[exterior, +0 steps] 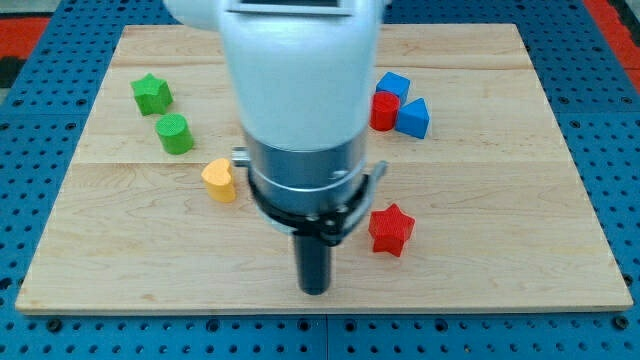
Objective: Move the red star closer to the blue cube
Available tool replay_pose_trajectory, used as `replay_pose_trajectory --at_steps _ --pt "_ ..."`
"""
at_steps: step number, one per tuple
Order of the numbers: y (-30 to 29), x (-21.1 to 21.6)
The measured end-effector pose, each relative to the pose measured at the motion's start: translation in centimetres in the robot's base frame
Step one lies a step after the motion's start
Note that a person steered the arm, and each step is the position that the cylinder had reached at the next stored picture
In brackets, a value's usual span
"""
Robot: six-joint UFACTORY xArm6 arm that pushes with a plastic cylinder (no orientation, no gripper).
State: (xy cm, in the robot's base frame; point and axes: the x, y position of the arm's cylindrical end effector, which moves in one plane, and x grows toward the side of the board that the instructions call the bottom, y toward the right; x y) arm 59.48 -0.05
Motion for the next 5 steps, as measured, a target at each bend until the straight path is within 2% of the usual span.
replay_pose_trajectory --at_steps 4,5 --pt "6.1 -1.1" --pt "7.2 -2.9"
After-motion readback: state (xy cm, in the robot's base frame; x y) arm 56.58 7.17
